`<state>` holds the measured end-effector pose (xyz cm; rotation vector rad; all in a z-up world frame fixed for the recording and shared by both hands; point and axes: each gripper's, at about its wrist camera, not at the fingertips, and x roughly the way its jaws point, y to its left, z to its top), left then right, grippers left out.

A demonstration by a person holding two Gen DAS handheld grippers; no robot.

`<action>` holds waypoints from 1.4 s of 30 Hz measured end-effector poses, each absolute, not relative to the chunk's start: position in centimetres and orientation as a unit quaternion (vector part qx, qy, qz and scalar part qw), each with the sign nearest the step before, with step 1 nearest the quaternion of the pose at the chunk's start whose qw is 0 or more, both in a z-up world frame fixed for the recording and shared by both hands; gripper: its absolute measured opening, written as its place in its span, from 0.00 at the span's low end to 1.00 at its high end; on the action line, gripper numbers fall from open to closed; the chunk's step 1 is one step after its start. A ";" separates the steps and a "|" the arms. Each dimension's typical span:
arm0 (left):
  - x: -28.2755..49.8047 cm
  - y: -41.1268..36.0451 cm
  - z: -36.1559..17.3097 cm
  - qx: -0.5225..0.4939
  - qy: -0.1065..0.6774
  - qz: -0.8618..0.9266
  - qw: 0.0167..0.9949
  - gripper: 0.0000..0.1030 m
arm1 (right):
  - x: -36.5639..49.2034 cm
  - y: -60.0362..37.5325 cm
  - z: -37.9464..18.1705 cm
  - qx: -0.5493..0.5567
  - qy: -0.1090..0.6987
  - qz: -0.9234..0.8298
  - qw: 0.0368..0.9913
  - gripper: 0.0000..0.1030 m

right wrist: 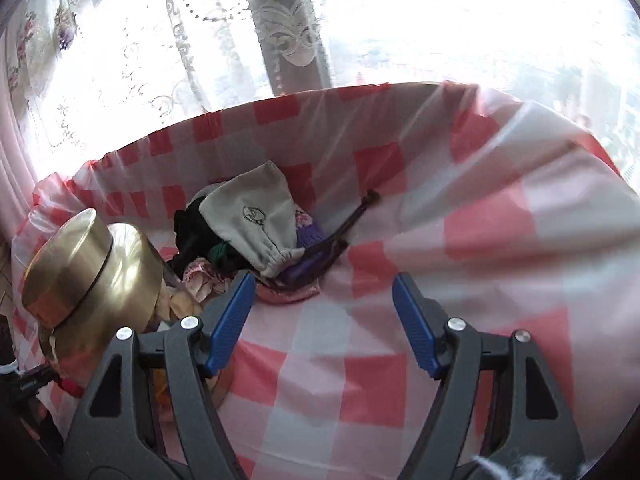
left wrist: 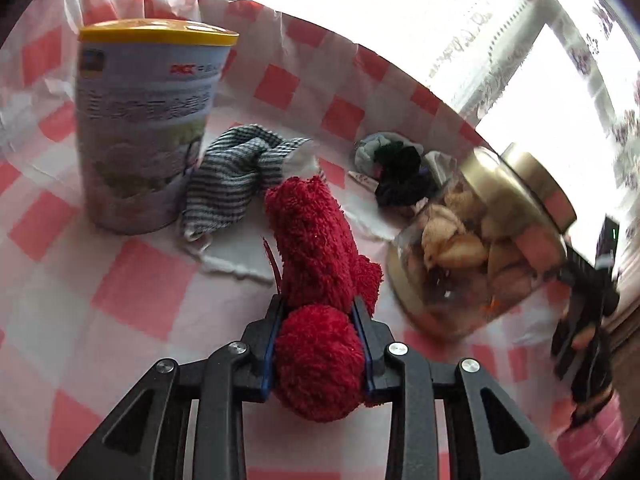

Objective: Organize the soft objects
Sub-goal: 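Grasp the red fuzzy toy with the left tool while the right tool grasps the beige pouch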

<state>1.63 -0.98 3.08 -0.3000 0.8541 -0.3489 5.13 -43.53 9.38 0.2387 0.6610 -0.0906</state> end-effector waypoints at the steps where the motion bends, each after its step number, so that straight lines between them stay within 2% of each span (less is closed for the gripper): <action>1: 0.6 -0.7 2.9 -0.127 0.413 -0.162 0.887 0.32 | 6.8 -43.2 9.5 0.108 0.329 -0.022 0.938 0.73; 7: -1.9 -0.6 3.0 -0.081 0.405 -0.174 0.894 0.38 | 16.3 -41.6 8.3 0.086 0.362 0.047 0.927 0.73; 11: -0.4 -2.4 3.3 -0.045 0.411 -0.186 0.891 0.55 | 21.0 -40.9 6.3 0.084 0.392 0.080 0.913 0.80; 15: 0.8 -4.2 2.8 -0.015 0.424 -0.179 0.888 0.60 | 24.1 -40.1 4.8 0.074 0.419 0.106 0.899 0.80; 16: 0.8 -4.3 2.7 -0.012 0.428 -0.181 0.885 0.61 | 24.1 -39.7 4.9 0.053 0.418 0.104 0.901 0.77; 18: 1.5 -5.0 2.3 0.004 0.432 -0.178 0.884 0.62 | 22.6 -39.0 6.1 0.022 0.394 0.100 0.913 0.23; 19: 1.8 -5.3 2.1 0.016 0.434 -0.174 0.884 0.62 | 21.4 -39.0 7.0 0.017 0.378 0.087 0.922 0.17; 22: 2.3 -5.7 1.9 0.025 0.430 -0.172 0.886 0.61 | 16.2 -40.2 10.7 0.049 0.310 0.052 0.948 0.15; 23: 2.3 -5.7 1.9 0.024 0.429 -0.174 0.886 0.51 | 14.4 -40.8 11.7 0.067 0.292 0.037 0.953 0.14; 24: 2.3 -5.6 1.9 0.023 0.426 -0.175 0.887 0.36 | 12.6 -41.2 12.6 0.082 0.274 0.017 0.958 0.12; 29: 1.4 -5.3 2.3 0.004 0.420 -0.189 0.888 0.33 | 5.3 -41.3 15.1 0.098 0.249 -0.067 0.961 0.10; 34: -1.6 -4.6 3.3 0.003 0.413 -0.190 0.891 0.33 | 2.9 -40.5 15.1 0.076 0.293 -0.084 0.949 0.10; 35: -2.3 -4.4 3.5 0.003 0.411 -0.188 0.892 0.33 | 2.6 -40.6 14.7 0.090 0.294 -0.080 0.948 0.15; 37: -3.6 -4.1 3.8 0.006 0.409 -0.186 0.893 0.33 | 3.1 -40.9 13.8 0.104 0.307 -0.074 0.943 0.63; 38: -4.1 -3.9 3.8 0.006 0.409 -0.185 0.893 0.33 | 4.4 -41.0 13.2 0.106 0.316 -0.072 0.940 0.91; 42: -5.7 -3.2 3.7 0.001 0.413 -0.183 0.892 0.33 | 7.8 -41.1 11.1 0.103 0.319 -0.041 0.941 0.89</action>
